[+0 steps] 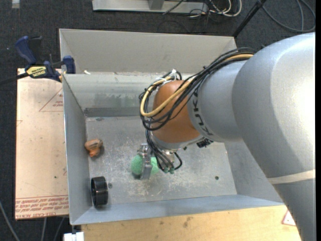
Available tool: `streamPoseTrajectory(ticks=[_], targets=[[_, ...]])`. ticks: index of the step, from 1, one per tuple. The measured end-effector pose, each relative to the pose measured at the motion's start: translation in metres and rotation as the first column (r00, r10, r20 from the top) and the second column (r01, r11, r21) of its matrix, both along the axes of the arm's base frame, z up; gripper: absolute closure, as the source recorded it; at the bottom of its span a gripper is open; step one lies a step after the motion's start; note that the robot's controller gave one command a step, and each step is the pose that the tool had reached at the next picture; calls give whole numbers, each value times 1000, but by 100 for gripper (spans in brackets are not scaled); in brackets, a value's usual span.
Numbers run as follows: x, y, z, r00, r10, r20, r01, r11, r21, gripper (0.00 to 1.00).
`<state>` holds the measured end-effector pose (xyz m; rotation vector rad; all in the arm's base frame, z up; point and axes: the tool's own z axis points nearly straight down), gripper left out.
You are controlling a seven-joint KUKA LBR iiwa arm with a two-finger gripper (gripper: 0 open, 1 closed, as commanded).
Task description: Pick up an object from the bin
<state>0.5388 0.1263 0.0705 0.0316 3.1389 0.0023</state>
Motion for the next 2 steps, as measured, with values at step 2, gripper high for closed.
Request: streamPoseTrajectory(ticks=[2], targets=[[18, 31, 156, 1000, 1, 1, -1, 1000, 0, 100]])
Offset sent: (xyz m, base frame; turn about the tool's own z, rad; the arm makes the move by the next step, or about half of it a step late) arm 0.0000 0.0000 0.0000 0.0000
